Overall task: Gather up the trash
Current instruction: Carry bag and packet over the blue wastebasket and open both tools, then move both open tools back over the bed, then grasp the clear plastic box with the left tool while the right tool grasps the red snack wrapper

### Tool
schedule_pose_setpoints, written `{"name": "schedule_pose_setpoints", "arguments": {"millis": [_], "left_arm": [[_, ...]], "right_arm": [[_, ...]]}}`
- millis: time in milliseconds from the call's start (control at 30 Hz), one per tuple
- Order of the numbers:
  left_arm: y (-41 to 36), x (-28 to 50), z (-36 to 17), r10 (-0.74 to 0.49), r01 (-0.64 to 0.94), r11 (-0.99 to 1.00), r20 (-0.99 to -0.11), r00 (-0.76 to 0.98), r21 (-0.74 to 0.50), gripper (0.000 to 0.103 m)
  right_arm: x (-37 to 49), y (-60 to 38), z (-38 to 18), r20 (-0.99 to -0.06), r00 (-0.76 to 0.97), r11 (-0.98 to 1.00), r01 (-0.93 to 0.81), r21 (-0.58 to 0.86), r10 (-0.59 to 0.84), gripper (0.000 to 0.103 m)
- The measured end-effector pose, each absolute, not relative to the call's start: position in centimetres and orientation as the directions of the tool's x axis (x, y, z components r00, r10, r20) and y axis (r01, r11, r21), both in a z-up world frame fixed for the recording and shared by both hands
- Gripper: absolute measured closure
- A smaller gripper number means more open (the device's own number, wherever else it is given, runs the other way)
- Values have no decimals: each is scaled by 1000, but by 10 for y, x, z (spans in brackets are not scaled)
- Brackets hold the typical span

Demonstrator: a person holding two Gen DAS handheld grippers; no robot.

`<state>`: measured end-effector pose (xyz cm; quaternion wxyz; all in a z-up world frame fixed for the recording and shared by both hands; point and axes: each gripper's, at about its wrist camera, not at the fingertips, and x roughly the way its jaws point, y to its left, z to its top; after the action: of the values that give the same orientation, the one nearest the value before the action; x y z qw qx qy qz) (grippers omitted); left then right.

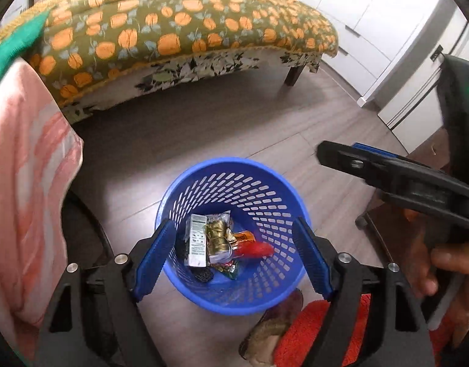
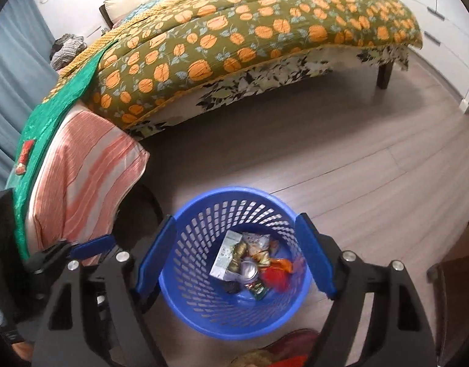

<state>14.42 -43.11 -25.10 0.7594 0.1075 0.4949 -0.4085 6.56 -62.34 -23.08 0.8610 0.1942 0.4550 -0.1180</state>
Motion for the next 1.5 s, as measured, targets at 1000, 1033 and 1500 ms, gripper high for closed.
{"name": "schedule_pose_setpoints", "arguments": {"millis": [1000, 1033, 1500], "left_arm": [[-21, 168, -143, -276, 386, 922, -758, 591, -35, 9], [-10, 175, -144, -266, 372, 928, -761, 592, -35, 9], [-21, 306, -148, -272, 503, 861, -773, 573, 70, 6]], "right_arm": [[137, -263, -144, -717, 670, 963, -269, 7, 193, 12], [145, -251, -147, -725, 660, 959, -283, 6, 200, 12], [171, -197, -182, -776, 573, 932, -359, 54, 266, 11]]}}
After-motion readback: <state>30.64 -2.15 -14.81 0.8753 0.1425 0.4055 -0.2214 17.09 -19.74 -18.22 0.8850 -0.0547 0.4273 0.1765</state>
